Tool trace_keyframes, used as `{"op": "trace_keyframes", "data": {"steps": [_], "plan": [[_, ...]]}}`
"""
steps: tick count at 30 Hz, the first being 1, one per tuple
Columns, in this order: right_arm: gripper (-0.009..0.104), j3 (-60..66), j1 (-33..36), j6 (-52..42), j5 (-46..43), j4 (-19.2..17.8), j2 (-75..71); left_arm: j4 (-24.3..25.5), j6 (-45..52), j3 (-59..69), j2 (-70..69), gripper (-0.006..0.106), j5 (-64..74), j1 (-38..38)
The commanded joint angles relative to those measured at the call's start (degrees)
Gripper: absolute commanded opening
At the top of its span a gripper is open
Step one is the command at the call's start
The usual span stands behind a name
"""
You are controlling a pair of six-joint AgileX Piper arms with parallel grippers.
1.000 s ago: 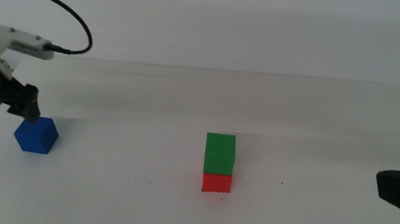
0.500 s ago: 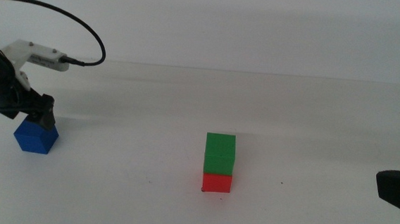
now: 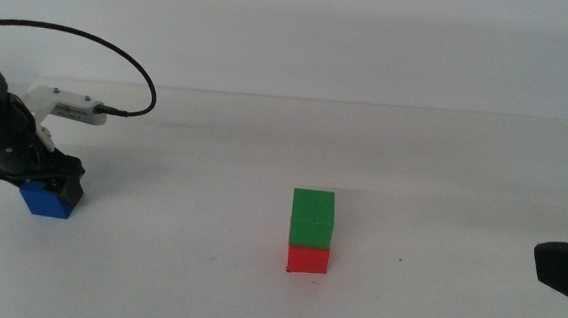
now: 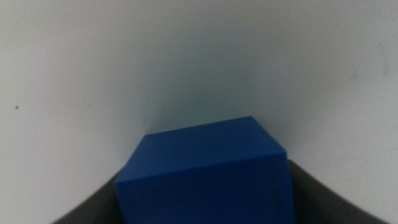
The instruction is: Stack red cubes first, then green, then blue cubes in a specific spot.
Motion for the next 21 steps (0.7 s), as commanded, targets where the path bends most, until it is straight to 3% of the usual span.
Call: {"op": "trace_keyframes", "data": {"steps": [1, 11, 18, 21], "plan": [[0.092, 0.19, -0.42, -0.34, -0.91, -0.15, -0.28, -0.18, -0.34, -0.37, 0.00, 0.065, -0.48, -0.15], [0.092, 0.19, -0.42, -0.34, -0.91, -0.15, -0.28, 0.20, -9.66, -4.49, -7.45, 0.021, 10.25, -2.06], [0.092, 0.19, -0.42, -0.34, -0.91, -0.15, -0.28, 2.19, -34.07, -10.08, -15.97, 0.015, 15.12, -17.83], [0.092, 0.19, -0.42, -0.34, -0.91, -0.15, -0.28, 5.79, -44.48, -14.37, -15.97, 0.015, 19.03, -27.25]]}}
